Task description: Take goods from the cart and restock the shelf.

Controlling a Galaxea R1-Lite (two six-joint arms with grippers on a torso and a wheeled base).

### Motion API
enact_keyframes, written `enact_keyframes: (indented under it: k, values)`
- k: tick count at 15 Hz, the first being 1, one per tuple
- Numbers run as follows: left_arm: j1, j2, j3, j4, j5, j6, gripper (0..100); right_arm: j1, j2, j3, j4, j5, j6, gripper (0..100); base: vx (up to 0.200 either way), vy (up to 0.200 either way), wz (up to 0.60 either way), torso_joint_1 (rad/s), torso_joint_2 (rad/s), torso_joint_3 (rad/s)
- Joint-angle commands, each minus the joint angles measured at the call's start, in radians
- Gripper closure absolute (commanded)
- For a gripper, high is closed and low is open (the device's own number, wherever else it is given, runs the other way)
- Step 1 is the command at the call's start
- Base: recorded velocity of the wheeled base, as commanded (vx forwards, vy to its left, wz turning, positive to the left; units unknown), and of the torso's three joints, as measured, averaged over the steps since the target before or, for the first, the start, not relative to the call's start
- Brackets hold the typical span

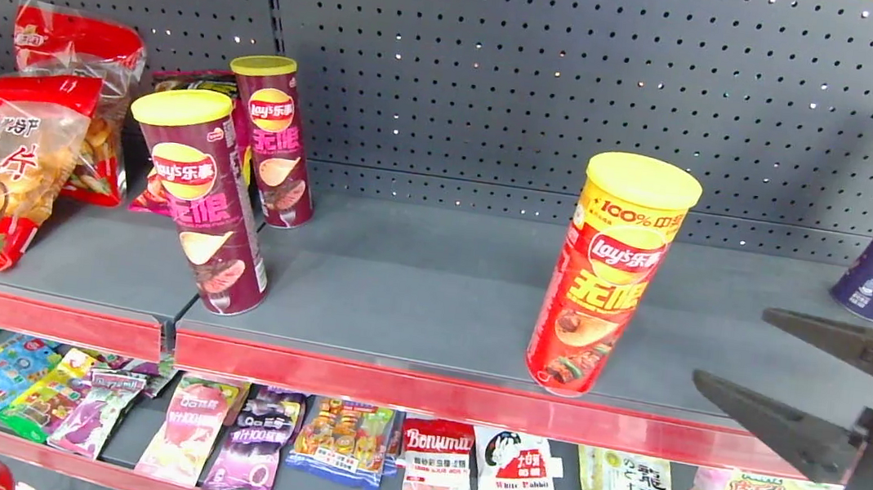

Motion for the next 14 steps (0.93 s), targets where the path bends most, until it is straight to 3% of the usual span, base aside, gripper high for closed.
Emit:
enact_keyframes:
  k: [1, 3, 5, 6, 8, 11, 14]
  values:
    - [-0.001, 0.003, 0.002, 0.000, -0.001, 0.000, 100, -0.124, -0.341, 0.113, 0.167, -0.034, -0.017, 0, 0.000, 0.000, 0.00, 0.000, 0.00, 0.000]
    - [-0.001, 0.002, 0.002, 0.003, 0.005, 0.000, 100, -0.220, -0.641, 0.118, 0.471, -0.066, -0.016, 0, 0.000, 0.000, 0.00, 0.000, 0.00, 0.000]
    - [-0.001, 0.006, 0.000, 0.003, 0.003, 0.000, 100, -0.263, -0.850, 0.116, 0.667, -0.094, -0.016, 0, 0.000, 0.000, 0.00, 0.000, 0.00, 0.000]
    - [-0.001, 0.005, 0.002, 0.003, -0.001, 0.000, 100, -0.279, -0.951, 0.116, 0.772, -0.169, -0.011, 0, 0.000, 0.000, 0.00, 0.000, 0.00, 0.000]
    - [-0.004, 0.002, 0.005, 0.003, -0.003, -0.001, 100, -0.271, -0.942, 0.113, 0.762, -0.341, 0.018, 0, 0.000, 0.000, 0.00, 0.000, 0.00, 0.000]
    - [-0.007, -0.015, 0.035, 0.000, -0.030, -0.003, 100, -0.271, -0.944, 0.193, 0.756, -0.396, 0.064, 0, 0.000, 0.000, 0.00, 0.000, 0.00, 0.000]
    - [-0.007, -0.021, 0.048, -0.002, -0.049, -0.003, 100, -0.283, -0.939, 0.381, 0.580, -0.434, 0.076, 0, 0.000, 0.000, 0.00, 0.000, 0.00, 0.000]
